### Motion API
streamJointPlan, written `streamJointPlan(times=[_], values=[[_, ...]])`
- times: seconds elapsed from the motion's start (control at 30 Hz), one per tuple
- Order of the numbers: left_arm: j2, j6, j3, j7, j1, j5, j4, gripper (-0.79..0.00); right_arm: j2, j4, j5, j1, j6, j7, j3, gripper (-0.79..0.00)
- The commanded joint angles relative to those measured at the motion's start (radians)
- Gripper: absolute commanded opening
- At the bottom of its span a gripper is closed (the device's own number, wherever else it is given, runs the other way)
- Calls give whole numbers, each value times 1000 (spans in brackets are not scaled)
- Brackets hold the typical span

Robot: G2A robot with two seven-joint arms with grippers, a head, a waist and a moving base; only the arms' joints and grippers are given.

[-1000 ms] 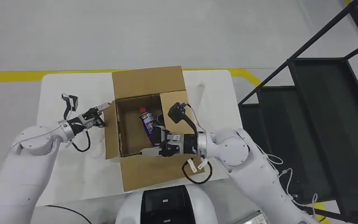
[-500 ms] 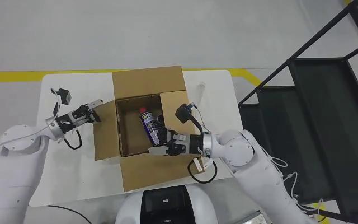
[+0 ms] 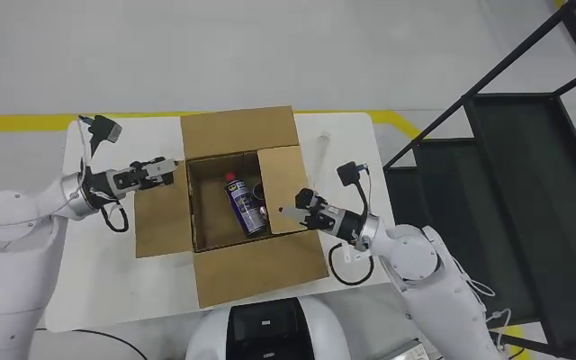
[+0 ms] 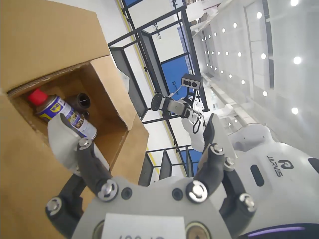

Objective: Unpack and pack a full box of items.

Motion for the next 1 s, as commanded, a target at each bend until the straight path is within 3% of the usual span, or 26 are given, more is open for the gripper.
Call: streamJointPlan(times=[0.0, 0.3, 0.47, 0.53, 0.97], values=[[-8, 28, 65, 16, -43, 18, 0, 0, 2, -11, 1, -29, -2, -24, 20, 0], [-73, -4, 371, 201, -188, 129, 107, 0, 9, -29, 7, -112, -14, -91, 71, 0], [-112, -46, 484, 328, -237, 179, 198, 0, 11, -17, 13, -115, -12, -100, 69, 0], [-126, -52, 527, 309, -254, 169, 233, 0, 11, -12, 15, -112, -12, -100, 67, 0], [-136, -55, 551, 304, -275, 168, 265, 0, 13, 4, 36, -90, -17, -76, 53, 0]])
